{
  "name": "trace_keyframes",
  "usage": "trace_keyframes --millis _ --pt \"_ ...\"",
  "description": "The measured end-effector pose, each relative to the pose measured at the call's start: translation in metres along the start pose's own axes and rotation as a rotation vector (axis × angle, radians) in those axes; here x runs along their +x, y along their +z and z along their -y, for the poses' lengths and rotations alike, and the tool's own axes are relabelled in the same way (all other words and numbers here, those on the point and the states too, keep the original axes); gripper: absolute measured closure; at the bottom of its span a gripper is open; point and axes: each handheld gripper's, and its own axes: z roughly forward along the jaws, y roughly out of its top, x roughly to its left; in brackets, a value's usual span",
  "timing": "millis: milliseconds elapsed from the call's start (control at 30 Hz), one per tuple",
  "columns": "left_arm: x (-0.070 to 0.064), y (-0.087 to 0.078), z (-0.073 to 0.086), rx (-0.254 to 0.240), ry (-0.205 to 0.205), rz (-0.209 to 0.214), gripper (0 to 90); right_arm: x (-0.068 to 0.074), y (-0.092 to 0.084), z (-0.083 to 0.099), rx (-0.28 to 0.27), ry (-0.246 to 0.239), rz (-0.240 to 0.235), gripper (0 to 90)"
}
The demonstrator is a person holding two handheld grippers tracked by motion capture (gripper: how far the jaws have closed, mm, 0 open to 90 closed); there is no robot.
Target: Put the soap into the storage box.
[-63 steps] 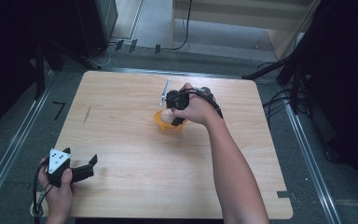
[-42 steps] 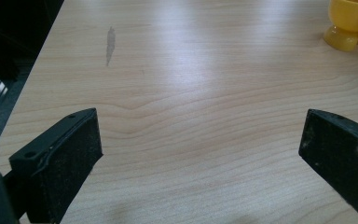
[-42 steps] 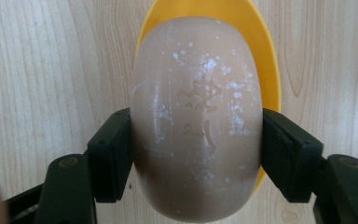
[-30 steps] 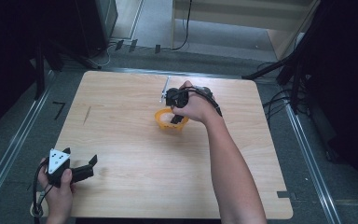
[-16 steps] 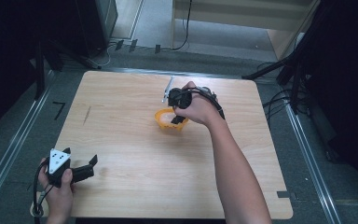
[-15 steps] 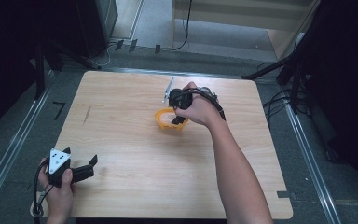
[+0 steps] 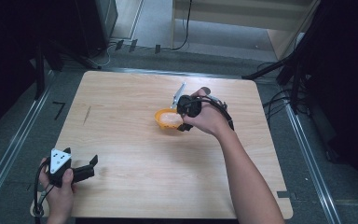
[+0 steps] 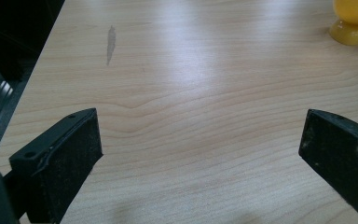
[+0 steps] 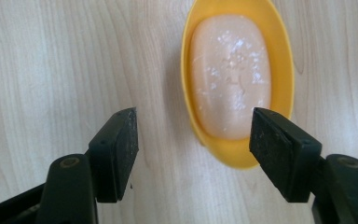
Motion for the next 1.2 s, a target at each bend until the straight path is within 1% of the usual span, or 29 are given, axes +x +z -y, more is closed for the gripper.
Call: trace_keyframes --millis 100,167,200,233,267,300,333,467,567,633,667,733,800,900,933,1033,1067,1100,1167,1200 --pt "0.000 0.000 0.000 0.002 0.002 0.000 0.0 0.003 0.000 0.005 -0.003 0.003 -0.005 32.9" --pt "-0.001 0.000 0.000 0.002 0.003 0.000 0.0 0.008 0.000 0.010 -0.002 0.009 -0.005 32.9" --pt "-0.001 0.001 0.000 0.002 0.005 0.001 0.0 0.010 0.000 0.013 -0.006 0.002 0.000 32.9" --pt "-0.001 0.001 0.000 0.003 0.005 0.000 0.0 0.013 -0.001 0.015 0.000 0.010 0.004 32.9" --pt "-0.001 0.001 0.000 0.002 0.009 -0.002 0.0 0.014 0.000 0.017 -0.004 0.005 0.007 32.9" --pt "-0.001 0.001 0.000 0.005 0.012 -0.002 0.0 0.018 -0.001 0.021 0.003 0.016 0.008 33.0" --pt "-0.001 0.001 0.000 0.005 0.013 -0.002 0.0 0.019 -0.001 0.023 0.000 0.009 0.013 33.0" --pt "-0.002 0.001 0.000 0.006 0.013 -0.004 0.0 0.025 -0.001 0.034 0.003 0.027 0.006 33.0" --pt "-0.002 0.001 0.000 0.009 0.016 -0.003 0.0 0.031 0.000 0.043 0.003 0.042 0.012 33.0" --pt "-0.002 0.001 0.000 0.008 0.019 -0.003 0.0 0.033 0.000 0.048 -0.010 0.044 0.012 33.0" --pt "-0.002 0.001 0.000 0.008 0.018 -0.004 0.0 0.035 0.000 0.050 -0.009 0.058 0.010 33.0" --pt "-0.002 0.001 0.000 0.008 0.019 -0.003 0.0 0.038 0.002 0.057 -0.029 0.054 0.012 33.0" --pt "-0.002 0.001 0.000 0.008 0.019 -0.003 0.0 0.044 0.003 0.064 -0.037 0.080 0.009 33.0" --pt "-0.003 0.001 0.000 0.006 0.021 -0.005 0.0 0.047 0.005 0.069 -0.045 0.076 0.015 33.0" --pt "-0.003 0.001 0.000 0.005 0.020 -0.007 0.0 0.050 0.005 0.073 -0.048 0.086 0.019 33.0" --pt "-0.003 0.001 0.000 0.005 0.022 -0.008 0.0 0.054 0.005 0.082 -0.062 0.102 0.012 33.0" --pt "-0.003 0.001 0.000 0.005 0.023 -0.008 0.0 0.056 0.005 0.087 -0.078 0.107 0.016 33.0" --pt "-0.003 0.001 0.000 0.005 0.022 -0.009 0.0 0.058 0.005 0.090 -0.082 0.121 0.013 33.0" --pt "-0.003 0.001 0.000 0.005 0.024 -0.009 0.0 0.061 0.006 0.098 -0.105 0.134 0.010 32.9" --pt "-0.003 0.001 0.000 0.006 0.025 -0.010 0.0 0.064 0.008 0.106 -0.125 0.151 0.011 32.4"
